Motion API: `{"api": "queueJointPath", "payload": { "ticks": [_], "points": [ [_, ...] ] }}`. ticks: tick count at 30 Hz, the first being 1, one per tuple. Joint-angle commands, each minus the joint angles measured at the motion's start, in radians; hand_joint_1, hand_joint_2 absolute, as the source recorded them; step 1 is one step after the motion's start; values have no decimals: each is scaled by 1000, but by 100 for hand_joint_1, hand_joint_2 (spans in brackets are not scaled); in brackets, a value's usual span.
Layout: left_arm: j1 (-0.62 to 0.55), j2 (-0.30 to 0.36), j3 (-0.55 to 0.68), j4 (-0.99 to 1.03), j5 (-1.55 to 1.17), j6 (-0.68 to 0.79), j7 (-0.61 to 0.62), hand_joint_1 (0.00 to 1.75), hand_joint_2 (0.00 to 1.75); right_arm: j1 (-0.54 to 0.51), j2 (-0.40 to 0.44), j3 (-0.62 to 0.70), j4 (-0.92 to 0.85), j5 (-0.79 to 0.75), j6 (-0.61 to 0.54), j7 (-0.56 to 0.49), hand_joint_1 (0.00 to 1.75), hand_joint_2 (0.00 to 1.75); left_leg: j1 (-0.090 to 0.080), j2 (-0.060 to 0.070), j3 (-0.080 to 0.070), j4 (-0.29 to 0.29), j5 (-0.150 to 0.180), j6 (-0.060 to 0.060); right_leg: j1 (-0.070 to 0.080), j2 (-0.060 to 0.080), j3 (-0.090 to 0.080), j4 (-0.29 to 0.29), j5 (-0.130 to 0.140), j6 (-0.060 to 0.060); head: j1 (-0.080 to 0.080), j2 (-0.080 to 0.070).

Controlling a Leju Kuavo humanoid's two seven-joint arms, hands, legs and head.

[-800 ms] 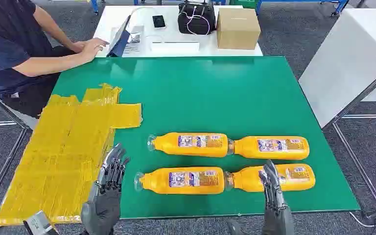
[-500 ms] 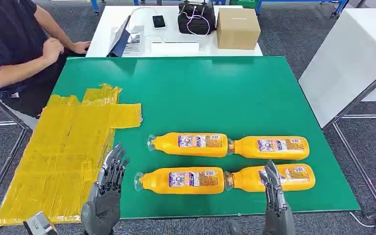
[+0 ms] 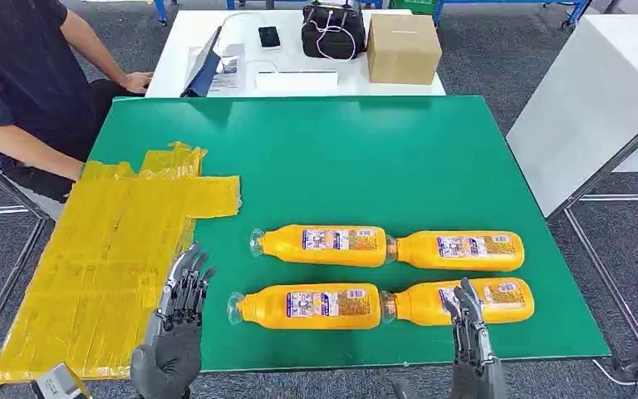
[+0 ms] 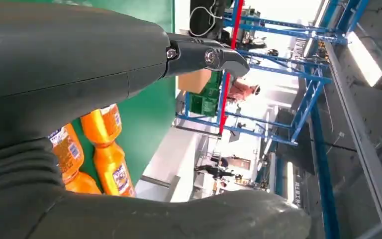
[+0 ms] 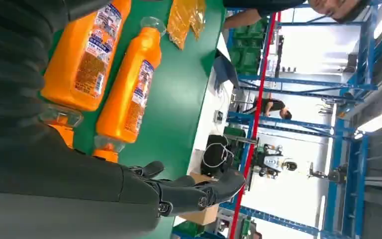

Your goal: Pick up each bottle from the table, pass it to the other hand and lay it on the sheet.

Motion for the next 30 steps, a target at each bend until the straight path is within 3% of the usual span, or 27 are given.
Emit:
{"api": "queueJointPath", "payload": {
  "ticks": [1,6,13,20,30],
  "points": [
    [13,-1,37,18,-11,-48,17,0,0,-24,-140,-48,-63,260,19,337,0,175,-1,3,6,1,-3,-1,-1,2,5,1,-3,0,0,0],
    [28,-30,69,11,-27,-113,57,0,0,-44,-72,-272,-12,348,286,405,0,175,-1,4,4,0,-1,0,-1,3,6,0,0,0,0,0],
    [27,-41,78,15,-33,-165,84,0,0,-66,-46,-324,4,433,445,474,0,175,-1,2,3,-1,0,0,0,2,5,-1,0,0,0,0],
    [21,-57,90,16,-32,-214,108,0,0,-144,-33,-325,75,483,578,546,0,175,-1,3,5,-1,-1,-1,0,2,7,-1,0,0,0,0],
    [-33,-61,99,69,-33,-246,112,0,0,-190,5,-332,114,513,613,557,0,175,-1,1,5,-2,0,-1,-1,1,7,-2,0,0,0,0]
  ]
}}
